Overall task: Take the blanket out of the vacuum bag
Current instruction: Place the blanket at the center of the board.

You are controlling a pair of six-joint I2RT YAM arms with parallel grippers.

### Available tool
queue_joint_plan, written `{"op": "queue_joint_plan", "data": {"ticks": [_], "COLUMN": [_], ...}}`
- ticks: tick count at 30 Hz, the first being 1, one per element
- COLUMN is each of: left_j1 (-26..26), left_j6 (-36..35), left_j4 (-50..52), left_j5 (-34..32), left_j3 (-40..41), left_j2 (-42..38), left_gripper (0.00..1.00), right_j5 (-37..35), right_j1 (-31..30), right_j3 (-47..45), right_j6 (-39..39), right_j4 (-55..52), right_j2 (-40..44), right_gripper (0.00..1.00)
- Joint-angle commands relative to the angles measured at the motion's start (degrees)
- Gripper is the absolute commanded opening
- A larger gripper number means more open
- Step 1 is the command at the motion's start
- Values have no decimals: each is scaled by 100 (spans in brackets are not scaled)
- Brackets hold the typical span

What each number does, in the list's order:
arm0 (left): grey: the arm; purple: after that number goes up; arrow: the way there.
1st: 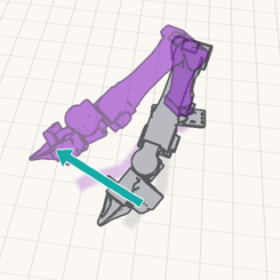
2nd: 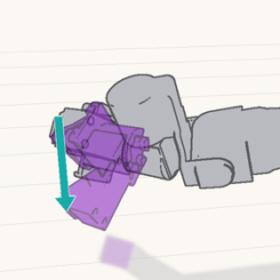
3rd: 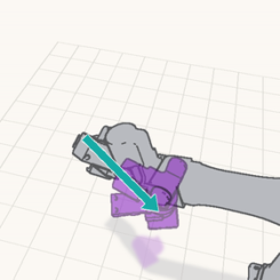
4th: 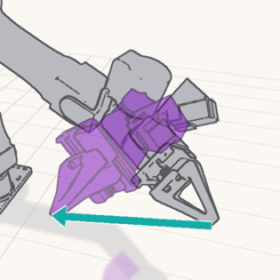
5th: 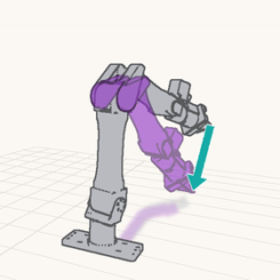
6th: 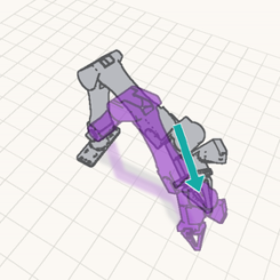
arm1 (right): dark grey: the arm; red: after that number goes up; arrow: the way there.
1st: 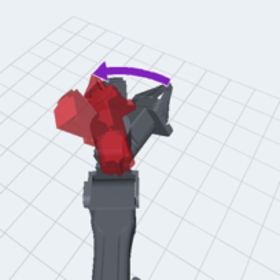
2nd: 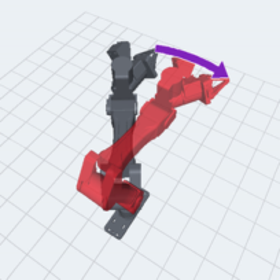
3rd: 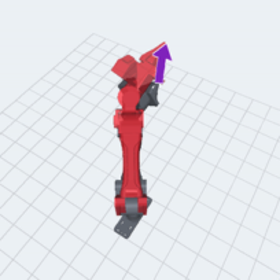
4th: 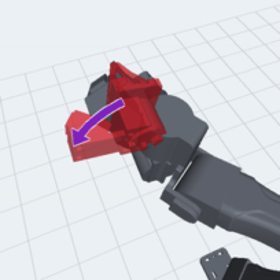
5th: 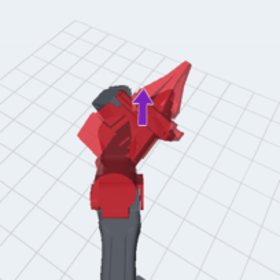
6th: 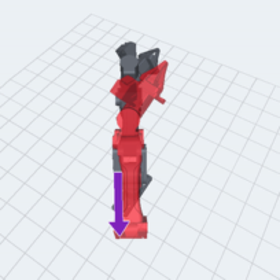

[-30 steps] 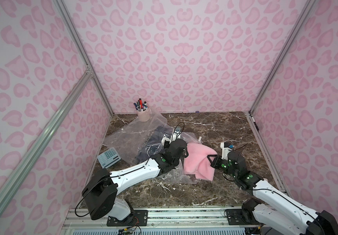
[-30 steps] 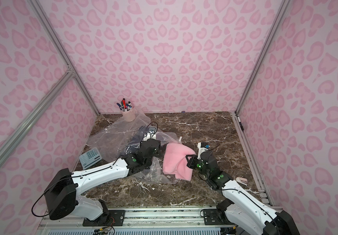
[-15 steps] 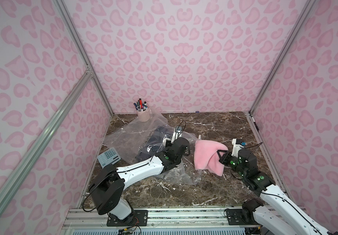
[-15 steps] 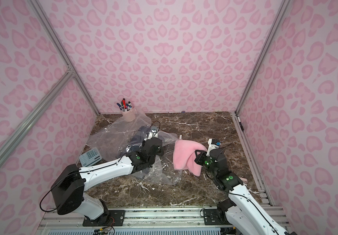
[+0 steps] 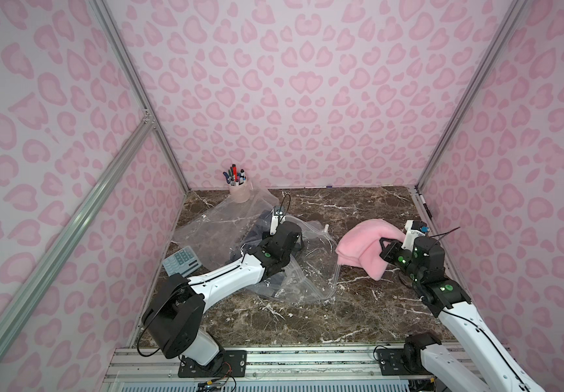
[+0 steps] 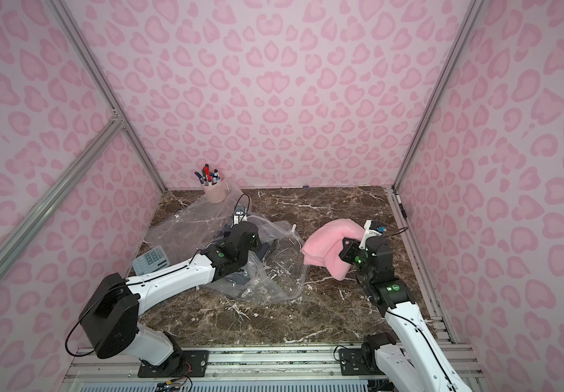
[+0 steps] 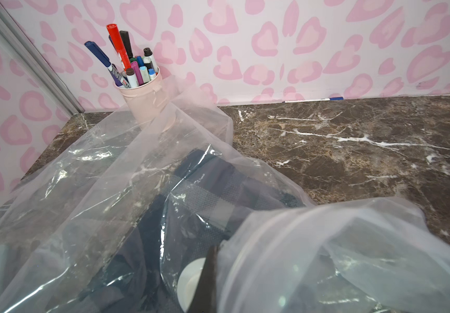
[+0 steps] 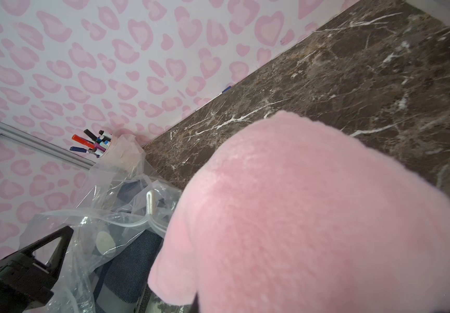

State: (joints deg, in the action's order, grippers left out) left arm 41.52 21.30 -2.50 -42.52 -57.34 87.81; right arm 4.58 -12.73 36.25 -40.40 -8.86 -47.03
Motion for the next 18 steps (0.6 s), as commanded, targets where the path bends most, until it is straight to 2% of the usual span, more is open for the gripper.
{"op": "queue_joint_plan", "data": {"ticks": [1,10,18], "left_j1": [-39,-47,-64], "left_j6": [76,61,33], "left_j4": [41,-68,-110], "left_j5": [23,181,134], "left_j3": [-23,213,478], "left_j2": [-44,-314,-546], "left_gripper": [4,4,4], "right_j5": [240,446,860], "right_j1": [152,314,714], "right_j3": [129,975,1878], "right_j6": [207,480,575], "right_j4": [310,948,1326], "right_j2": [-194,-1479,-2852], "right_gripper": [0,0,0]}}
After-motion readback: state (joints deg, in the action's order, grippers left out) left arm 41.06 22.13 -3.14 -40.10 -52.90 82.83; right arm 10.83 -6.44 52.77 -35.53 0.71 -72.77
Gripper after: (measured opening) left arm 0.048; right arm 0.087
